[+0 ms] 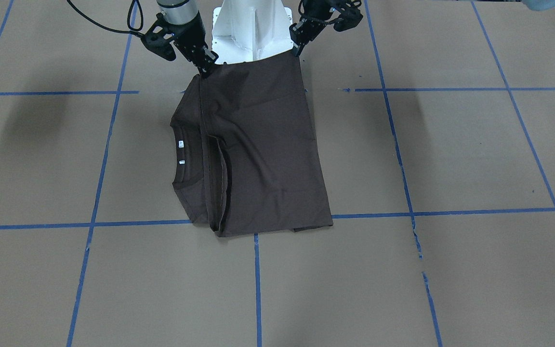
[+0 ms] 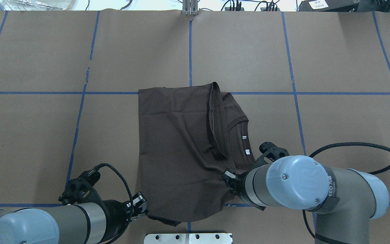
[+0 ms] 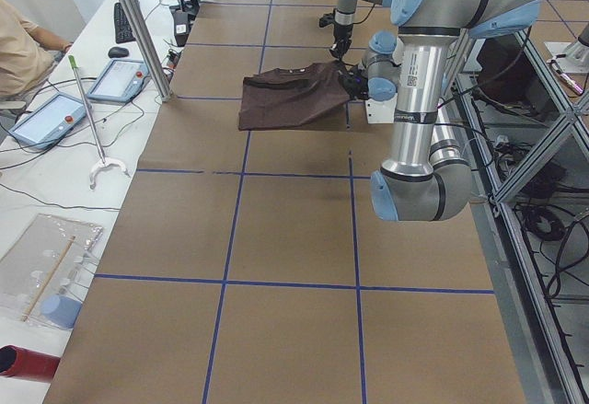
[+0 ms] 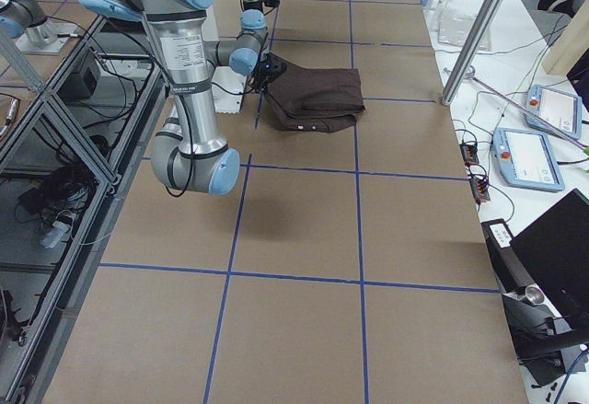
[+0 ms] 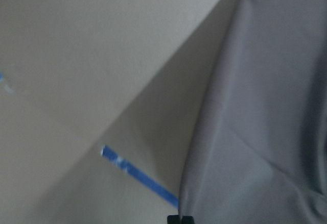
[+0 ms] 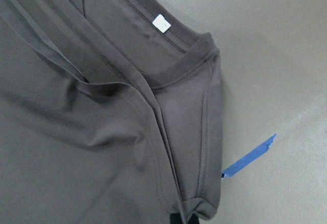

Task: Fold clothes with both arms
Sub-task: 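Grasp the near edge with both grippers and fold it away from the robot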

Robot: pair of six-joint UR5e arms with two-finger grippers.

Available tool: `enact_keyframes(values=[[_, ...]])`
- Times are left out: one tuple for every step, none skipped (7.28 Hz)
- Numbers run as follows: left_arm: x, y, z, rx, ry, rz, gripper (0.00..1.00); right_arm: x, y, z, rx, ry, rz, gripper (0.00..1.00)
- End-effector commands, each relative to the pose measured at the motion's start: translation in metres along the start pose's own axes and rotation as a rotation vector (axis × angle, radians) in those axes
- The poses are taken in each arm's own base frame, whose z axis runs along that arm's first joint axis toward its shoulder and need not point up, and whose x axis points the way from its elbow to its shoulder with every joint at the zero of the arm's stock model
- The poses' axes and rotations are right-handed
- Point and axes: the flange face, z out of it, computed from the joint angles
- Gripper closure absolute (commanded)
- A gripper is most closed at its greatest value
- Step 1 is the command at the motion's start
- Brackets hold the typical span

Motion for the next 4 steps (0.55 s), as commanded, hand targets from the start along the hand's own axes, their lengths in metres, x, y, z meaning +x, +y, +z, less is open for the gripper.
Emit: enact_keyframes(values=[[0.072, -0.052, -0.017, 0.084, 0.071, 0.112, 1.0, -0.052, -0.066, -0.023, 0.059, -0.053, 0.055, 1.0], [0.097, -0.09, 0.008, 0.127, 0.034, 0.121, 1.0, -0.085, -0.096, -0.012, 0.055, -0.027, 0.045, 1.0], [0.115, -0.115, 0.017, 0.162, 0.022, 0.166, 1.0, -0.11, -0.118, -0.011, 0.087, -0.037, 0.075, 1.0], [0.118, -0.143, 0.032, 0.211, -0.008, 0.202, 1.0, -0.137, -0.134, -0.002, 0.114, -0.028, 0.103, 1.0]])
